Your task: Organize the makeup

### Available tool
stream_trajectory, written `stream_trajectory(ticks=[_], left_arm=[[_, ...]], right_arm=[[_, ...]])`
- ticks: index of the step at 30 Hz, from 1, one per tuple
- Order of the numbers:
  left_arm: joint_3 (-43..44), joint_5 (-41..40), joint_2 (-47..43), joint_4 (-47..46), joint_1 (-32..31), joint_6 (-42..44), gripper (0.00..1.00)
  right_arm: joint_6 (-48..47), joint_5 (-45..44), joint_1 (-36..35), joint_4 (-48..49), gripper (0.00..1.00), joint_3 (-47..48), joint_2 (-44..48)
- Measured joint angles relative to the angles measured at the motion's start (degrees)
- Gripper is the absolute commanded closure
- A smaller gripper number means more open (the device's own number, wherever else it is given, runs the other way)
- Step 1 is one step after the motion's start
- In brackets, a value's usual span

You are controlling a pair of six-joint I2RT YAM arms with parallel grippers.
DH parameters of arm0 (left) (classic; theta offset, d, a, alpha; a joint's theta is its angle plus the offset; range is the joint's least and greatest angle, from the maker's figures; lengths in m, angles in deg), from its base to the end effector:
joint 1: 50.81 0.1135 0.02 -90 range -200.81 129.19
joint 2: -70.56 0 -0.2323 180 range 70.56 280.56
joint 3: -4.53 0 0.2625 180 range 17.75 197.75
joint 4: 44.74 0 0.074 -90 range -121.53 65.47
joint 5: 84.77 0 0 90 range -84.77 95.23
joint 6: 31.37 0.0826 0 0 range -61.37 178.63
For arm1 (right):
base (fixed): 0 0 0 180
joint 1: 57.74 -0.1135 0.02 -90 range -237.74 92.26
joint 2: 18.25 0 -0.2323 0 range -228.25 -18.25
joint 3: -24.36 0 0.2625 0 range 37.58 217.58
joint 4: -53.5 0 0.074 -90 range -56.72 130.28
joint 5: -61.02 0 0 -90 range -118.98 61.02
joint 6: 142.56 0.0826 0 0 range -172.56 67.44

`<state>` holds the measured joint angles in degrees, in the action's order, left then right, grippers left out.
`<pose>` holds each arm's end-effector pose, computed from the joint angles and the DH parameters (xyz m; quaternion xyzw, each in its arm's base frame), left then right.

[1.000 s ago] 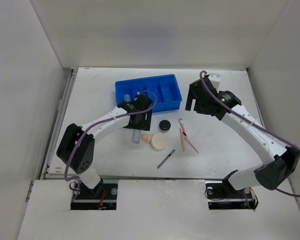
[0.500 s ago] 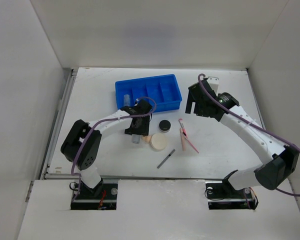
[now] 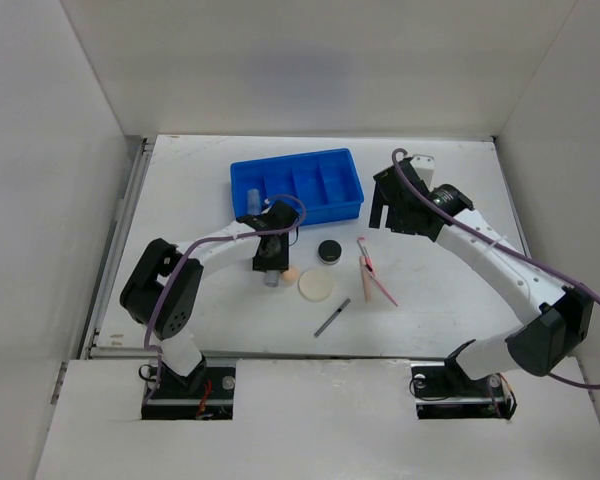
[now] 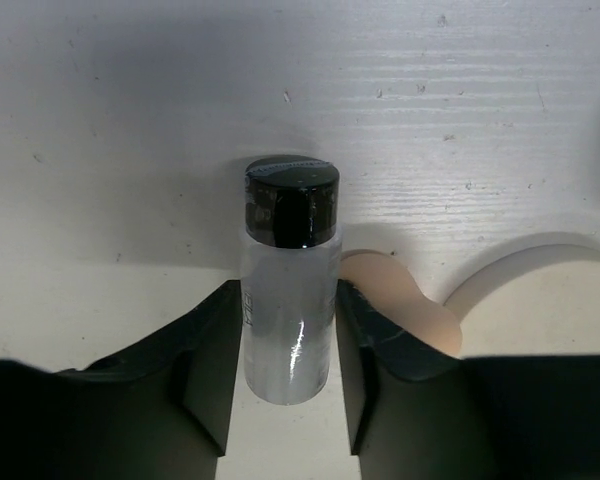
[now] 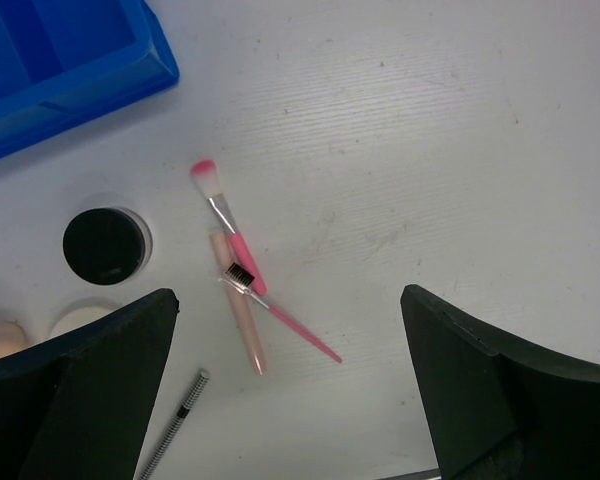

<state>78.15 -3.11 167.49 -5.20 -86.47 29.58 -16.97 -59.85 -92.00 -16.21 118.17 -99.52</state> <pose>0.2996 -0.2002 0.1017 0.0389 0.9689 -0.0656 0.2356 0.2880 0.1449 0.2783 0.0859 0.9237 -0.0534 0.3695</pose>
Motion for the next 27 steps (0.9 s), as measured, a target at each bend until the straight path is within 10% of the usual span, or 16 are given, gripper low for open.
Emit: stream_trajectory(ticks=[27], left_arm=[[15.23, -4.66, -5.79, 15.41, 1.01, 3.19, 0.98]], right_arm=[[0.0, 0.83, 0.0, 0.15, 0.0, 0.0, -0.26]])
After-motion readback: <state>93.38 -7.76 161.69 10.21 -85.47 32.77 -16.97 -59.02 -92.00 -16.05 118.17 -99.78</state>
